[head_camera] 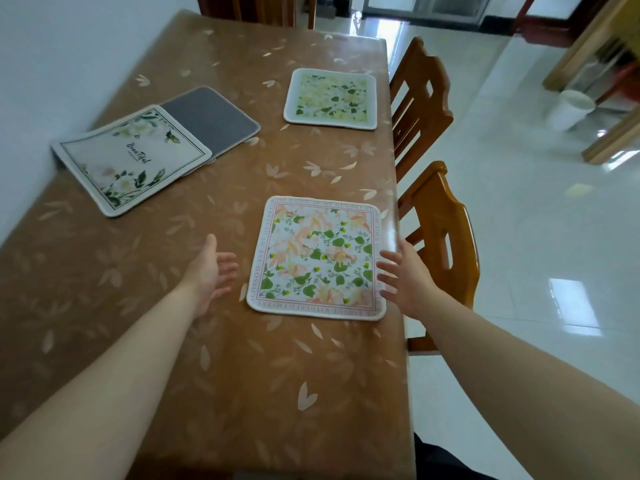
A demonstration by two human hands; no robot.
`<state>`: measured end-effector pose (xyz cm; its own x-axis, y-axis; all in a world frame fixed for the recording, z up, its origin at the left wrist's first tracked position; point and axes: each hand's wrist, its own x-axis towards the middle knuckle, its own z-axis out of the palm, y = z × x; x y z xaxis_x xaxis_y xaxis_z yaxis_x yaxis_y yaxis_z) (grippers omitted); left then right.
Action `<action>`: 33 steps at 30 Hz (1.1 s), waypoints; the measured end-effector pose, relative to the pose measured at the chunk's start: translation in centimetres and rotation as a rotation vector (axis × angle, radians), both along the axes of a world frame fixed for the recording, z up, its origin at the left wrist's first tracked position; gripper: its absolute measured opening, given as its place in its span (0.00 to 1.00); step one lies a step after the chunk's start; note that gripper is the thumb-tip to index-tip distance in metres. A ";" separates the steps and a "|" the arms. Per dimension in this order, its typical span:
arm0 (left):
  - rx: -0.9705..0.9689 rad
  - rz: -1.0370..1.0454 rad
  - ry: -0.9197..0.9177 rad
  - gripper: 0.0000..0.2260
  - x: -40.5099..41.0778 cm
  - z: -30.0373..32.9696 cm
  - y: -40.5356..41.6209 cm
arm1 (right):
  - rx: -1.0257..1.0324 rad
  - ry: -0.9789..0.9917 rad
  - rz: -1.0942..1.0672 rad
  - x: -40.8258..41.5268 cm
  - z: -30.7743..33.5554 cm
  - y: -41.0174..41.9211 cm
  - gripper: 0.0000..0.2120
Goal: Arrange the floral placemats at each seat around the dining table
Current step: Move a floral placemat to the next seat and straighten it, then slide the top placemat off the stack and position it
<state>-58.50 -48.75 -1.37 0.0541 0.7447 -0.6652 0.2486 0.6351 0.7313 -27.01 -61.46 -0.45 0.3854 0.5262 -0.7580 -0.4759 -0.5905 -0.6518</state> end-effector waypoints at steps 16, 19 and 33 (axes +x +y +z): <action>-0.284 0.329 0.183 0.20 -0.8 -0.4 -16.9 | -0.008 0.293 0.515 -14.1 -2.3 0.9 0.12; -0.217 0.326 0.151 0.20 -1.7 0.4 -15.0 | 0.006 0.265 0.482 -14.3 -1.3 2.8 0.13; 0.022 0.203 -0.093 0.20 -15.9 2.4 -9.9 | 0.008 0.119 0.334 -30.0 0.0 -0.4 0.13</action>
